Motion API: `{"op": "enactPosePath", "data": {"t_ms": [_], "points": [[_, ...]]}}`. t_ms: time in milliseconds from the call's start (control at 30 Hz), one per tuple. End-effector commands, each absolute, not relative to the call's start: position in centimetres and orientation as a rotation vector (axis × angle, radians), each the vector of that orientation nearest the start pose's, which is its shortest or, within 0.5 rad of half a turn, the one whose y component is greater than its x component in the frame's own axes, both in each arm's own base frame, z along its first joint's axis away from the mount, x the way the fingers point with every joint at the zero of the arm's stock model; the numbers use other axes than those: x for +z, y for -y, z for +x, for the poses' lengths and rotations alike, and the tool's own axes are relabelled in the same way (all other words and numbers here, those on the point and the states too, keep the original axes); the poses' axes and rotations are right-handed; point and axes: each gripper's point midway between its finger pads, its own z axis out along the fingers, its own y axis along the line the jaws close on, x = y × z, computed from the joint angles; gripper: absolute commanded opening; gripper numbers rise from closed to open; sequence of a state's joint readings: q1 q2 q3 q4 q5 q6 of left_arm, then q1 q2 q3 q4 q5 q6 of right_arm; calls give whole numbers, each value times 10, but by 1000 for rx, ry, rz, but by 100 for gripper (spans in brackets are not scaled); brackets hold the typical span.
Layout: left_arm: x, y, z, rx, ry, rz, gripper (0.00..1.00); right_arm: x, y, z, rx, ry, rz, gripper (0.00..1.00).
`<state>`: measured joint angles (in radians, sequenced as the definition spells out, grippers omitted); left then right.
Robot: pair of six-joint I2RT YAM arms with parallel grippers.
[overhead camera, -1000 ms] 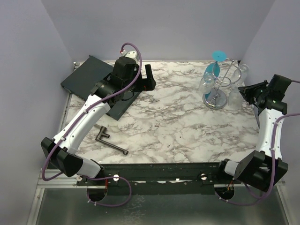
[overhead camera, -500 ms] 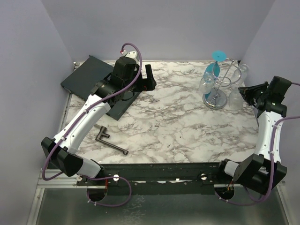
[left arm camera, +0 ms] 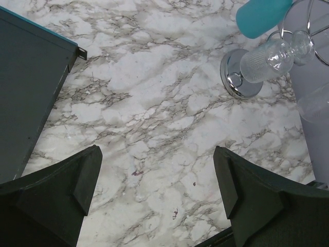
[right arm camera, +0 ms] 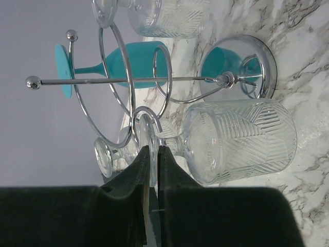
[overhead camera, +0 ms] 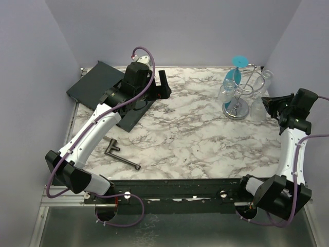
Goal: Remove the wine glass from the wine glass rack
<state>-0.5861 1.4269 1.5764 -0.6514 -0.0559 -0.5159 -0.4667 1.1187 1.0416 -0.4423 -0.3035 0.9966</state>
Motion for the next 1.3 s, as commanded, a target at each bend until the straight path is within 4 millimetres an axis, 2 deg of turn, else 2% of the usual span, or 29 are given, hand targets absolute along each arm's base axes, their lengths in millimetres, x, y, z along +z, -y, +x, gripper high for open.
{"op": "enactPosePath", "data": {"t_ms": [0, 233, 400, 700, 900, 1267], "points": [[334, 243, 349, -644, -2087, 31, 99, 277, 84, 344, 641, -1592, 1261, 0], [337, 243, 349, -648, -2078, 31, 99, 284, 79, 342, 688, -1543, 1241, 0], [335, 243, 348, -655, -2084, 29, 99, 287, 81, 336, 661, -1525, 1259, 0], [331, 248, 346, -701, -2098, 10, 99, 286, 75, 321, 634, -1583, 1286, 0], [322, 258, 340, -814, -2103, -29, 99, 297, 51, 311, 731, -1635, 1201, 0], [320, 290, 327, -1178, -2060, -138, 99, 322, 2, 293, 988, -1705, 1033, 0]]}}
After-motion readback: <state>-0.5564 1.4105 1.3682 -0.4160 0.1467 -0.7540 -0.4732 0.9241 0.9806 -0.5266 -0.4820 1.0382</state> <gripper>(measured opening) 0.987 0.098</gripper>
